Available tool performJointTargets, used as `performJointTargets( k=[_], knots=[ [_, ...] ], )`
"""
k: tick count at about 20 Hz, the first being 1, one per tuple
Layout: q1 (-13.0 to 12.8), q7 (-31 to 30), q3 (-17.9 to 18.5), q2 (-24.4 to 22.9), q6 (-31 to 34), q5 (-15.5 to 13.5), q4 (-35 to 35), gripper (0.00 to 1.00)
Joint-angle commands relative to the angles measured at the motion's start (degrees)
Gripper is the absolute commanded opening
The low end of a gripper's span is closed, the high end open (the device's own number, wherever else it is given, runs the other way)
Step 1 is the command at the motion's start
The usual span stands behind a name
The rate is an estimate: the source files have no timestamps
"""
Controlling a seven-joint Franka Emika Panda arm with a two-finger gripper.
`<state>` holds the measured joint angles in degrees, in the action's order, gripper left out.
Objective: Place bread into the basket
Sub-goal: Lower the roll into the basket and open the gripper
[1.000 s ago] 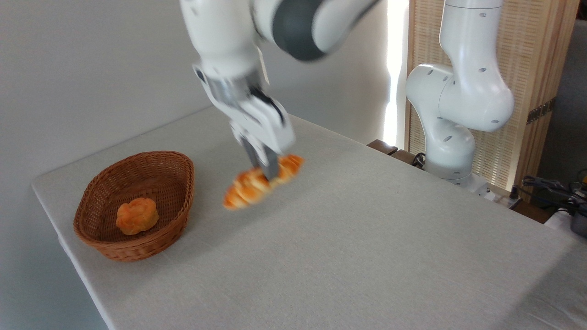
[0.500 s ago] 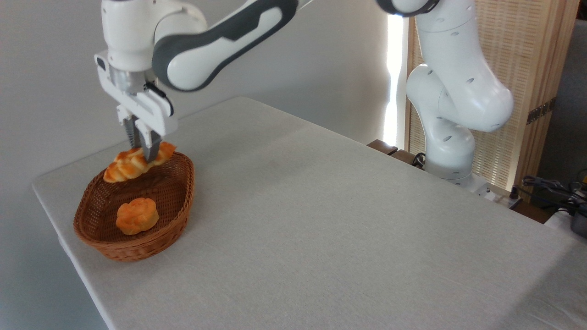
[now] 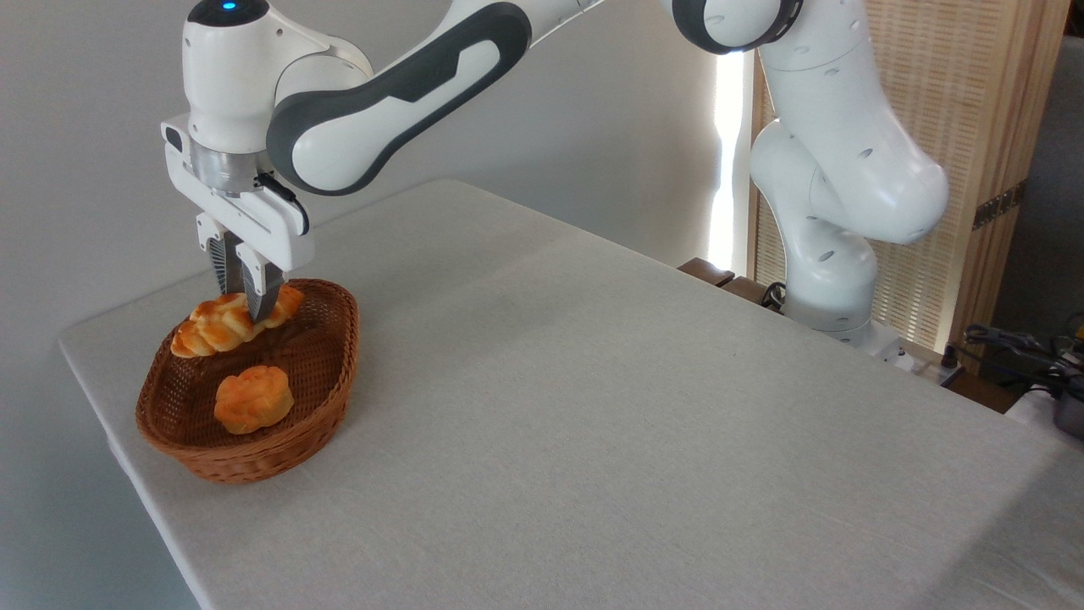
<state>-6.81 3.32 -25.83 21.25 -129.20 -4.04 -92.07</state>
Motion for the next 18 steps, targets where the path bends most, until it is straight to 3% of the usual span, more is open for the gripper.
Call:
performJointTargets(
  k=[1, 14, 18],
  knots=[
    [0.3, -1.0, -0.4, 0.0, 2.3, 2.2, 0.4, 1.00],
    [0.5, -1.0, -0.4, -0.1, 2.4, 2.2, 0.5, 1.00],
    [1.9, -0.3, -0.2, -2.8, 5.7, 3.0, 0.9, 1.00]
  ],
)
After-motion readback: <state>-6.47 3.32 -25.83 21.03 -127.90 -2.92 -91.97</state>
